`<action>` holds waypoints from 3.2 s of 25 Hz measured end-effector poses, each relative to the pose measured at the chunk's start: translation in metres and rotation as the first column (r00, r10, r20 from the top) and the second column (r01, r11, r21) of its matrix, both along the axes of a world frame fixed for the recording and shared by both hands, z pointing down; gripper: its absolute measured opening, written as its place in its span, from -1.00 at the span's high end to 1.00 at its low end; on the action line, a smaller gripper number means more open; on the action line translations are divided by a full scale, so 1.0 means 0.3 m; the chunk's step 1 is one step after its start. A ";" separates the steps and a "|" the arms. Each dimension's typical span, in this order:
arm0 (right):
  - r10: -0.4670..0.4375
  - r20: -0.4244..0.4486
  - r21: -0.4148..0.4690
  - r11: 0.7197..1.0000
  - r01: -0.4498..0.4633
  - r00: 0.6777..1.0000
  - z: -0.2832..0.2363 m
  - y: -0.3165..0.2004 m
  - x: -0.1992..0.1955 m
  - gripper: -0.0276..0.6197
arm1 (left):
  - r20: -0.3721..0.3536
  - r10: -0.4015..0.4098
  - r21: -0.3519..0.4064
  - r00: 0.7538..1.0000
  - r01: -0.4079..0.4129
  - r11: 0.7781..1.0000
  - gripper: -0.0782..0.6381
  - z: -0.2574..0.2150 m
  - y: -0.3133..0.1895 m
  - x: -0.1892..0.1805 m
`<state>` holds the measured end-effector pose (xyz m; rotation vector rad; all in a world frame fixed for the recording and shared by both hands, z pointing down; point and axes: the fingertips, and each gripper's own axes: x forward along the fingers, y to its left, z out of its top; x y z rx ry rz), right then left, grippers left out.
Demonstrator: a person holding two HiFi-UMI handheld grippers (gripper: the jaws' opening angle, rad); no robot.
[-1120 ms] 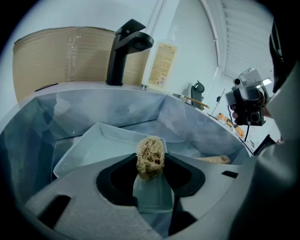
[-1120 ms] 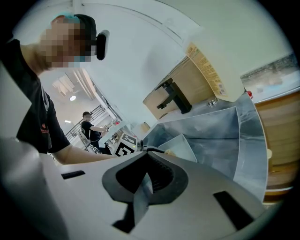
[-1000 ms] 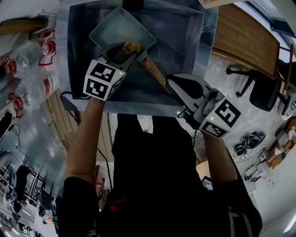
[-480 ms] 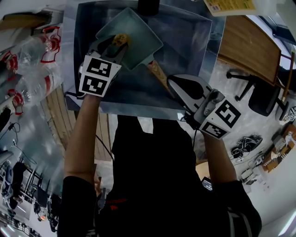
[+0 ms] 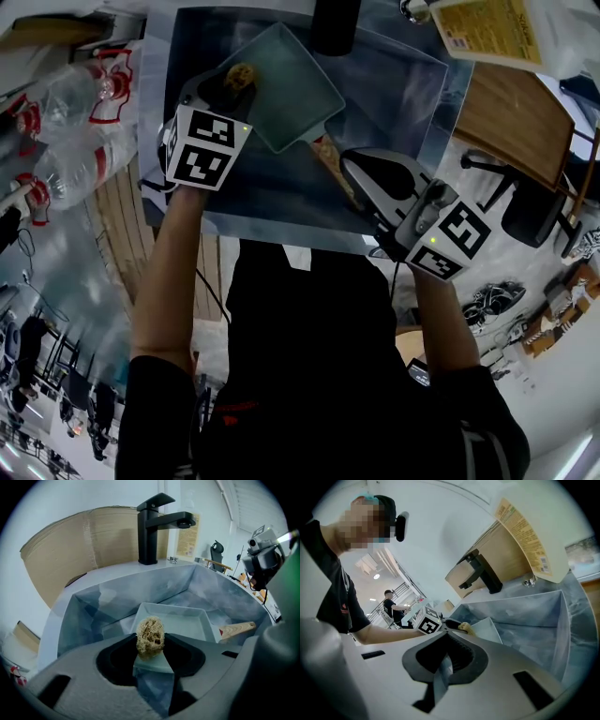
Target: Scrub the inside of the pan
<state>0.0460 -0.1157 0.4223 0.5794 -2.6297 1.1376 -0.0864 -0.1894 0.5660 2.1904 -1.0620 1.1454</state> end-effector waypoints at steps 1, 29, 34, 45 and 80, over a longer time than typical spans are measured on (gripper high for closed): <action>-0.003 0.002 -0.001 1.000 0.003 1.000 0.000 -0.002 -0.004 0.90 | 0.001 -0.002 -0.005 1.000 0.002 1.000 0.29 -0.001 -0.002 -0.003; 0.026 0.045 0.023 0.999 -0.027 0.999 -0.033 0.097 0.115 0.90 | -0.075 0.227 -0.259 0.971 -0.238 0.936 0.29 0.004 0.220 0.204; 0.026 0.047 0.032 0.999 -0.028 0.999 -0.044 0.112 0.121 0.90 | -0.111 0.252 -0.294 0.961 -0.274 0.916 0.29 0.001 0.270 0.240; 0.043 0.041 0.077 0.996 -0.046 0.998 -0.103 0.135 0.127 0.90 | -0.131 0.217 -0.215 0.967 -0.242 0.946 0.29 -0.075 0.256 0.233; 0.127 -0.007 0.398 0.910 -0.114 0.992 -0.666 0.188 -0.050 0.90 | -0.533 0.259 0.394 0.805 -0.035 0.918 0.29 -1.062 0.357 0.037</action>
